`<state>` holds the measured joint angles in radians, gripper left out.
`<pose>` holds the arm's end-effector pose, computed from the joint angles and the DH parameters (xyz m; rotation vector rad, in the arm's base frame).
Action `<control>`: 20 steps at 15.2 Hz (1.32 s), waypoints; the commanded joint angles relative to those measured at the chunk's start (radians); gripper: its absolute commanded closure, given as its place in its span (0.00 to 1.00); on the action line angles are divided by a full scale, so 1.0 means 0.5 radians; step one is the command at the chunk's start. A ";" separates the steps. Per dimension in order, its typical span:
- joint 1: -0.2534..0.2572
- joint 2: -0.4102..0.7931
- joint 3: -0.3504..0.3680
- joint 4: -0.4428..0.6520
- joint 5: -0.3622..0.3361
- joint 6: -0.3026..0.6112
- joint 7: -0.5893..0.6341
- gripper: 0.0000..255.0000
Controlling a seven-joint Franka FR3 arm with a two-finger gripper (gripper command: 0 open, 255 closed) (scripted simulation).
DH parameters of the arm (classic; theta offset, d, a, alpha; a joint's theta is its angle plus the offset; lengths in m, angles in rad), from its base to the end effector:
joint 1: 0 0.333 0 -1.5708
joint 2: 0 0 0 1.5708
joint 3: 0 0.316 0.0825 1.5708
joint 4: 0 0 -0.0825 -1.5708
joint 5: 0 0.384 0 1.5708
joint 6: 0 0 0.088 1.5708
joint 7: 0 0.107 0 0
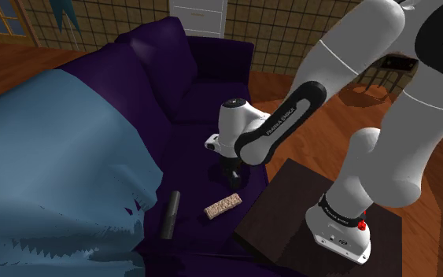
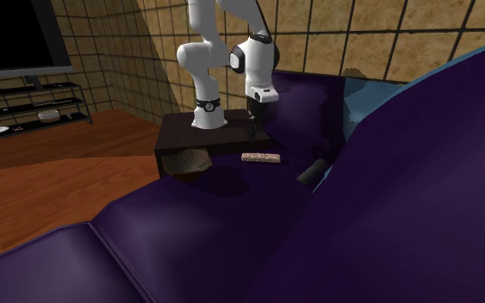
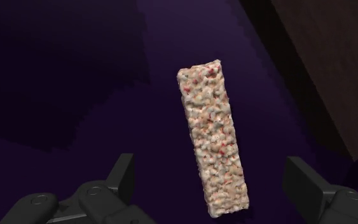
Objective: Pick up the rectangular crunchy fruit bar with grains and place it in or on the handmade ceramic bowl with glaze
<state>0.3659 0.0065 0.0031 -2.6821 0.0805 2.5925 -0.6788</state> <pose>0.3774 0.1443 0.2243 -2.7245 -1.4482 0.1373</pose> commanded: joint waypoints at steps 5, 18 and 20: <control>0.060 0.425 0.099 0.064 0.048 0.350 -0.240 0.00; 0.057 0.648 0.113 0.091 0.064 0.546 -0.254 0.00; 0.057 0.648 0.113 0.091 0.064 0.546 -0.254 0.00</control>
<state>0.3946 0.3305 0.0595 -2.6366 0.1124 2.8654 -0.8057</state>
